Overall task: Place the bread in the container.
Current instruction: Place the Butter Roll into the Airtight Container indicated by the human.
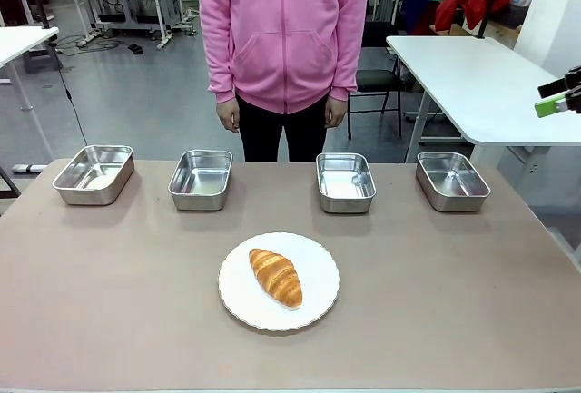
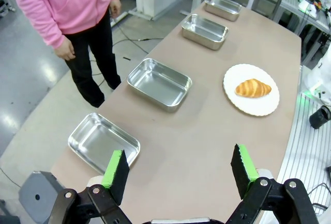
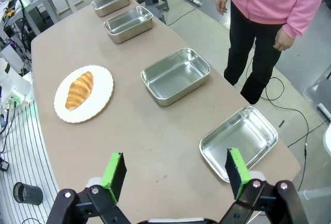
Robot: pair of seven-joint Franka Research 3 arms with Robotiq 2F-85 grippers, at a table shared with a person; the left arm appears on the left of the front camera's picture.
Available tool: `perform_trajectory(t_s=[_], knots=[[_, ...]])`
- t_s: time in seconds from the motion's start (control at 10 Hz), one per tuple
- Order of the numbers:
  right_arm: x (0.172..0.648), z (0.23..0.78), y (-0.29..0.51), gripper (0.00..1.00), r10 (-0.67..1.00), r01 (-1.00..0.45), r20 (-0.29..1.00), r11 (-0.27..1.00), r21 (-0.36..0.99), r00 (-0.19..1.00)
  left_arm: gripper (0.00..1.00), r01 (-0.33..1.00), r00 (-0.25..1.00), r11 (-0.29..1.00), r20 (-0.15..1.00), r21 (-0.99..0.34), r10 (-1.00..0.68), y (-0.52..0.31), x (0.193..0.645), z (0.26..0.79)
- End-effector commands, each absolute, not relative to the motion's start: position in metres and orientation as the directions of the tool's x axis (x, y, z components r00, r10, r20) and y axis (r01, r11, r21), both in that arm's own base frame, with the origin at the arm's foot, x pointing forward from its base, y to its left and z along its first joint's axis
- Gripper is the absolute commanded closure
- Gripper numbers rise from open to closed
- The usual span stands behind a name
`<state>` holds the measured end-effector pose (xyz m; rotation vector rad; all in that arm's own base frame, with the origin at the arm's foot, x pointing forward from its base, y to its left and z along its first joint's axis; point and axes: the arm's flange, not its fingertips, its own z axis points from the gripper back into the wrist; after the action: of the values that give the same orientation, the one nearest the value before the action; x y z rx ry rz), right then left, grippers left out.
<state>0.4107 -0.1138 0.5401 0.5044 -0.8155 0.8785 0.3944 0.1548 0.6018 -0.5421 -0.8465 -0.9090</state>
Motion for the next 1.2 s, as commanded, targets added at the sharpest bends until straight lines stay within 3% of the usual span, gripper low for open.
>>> perform_trajectory(t_s=[0.0,1.1], knots=[[0.4105,0.5416,-0.1125,0.00,0.472,-0.832,0.800,0.551,0.061,0.371,0.00,0.852,0.337,0.520,0.823,-0.060,-0.457,0.1554,0.3934,0.6019],[0.4105,0.5416,-0.1125,0.00,0.472,-0.832,0.800,0.551,0.061,0.371,0.00,0.852,0.337,0.520,0.823,-0.060,-0.457,0.1554,0.3934,0.6019]])
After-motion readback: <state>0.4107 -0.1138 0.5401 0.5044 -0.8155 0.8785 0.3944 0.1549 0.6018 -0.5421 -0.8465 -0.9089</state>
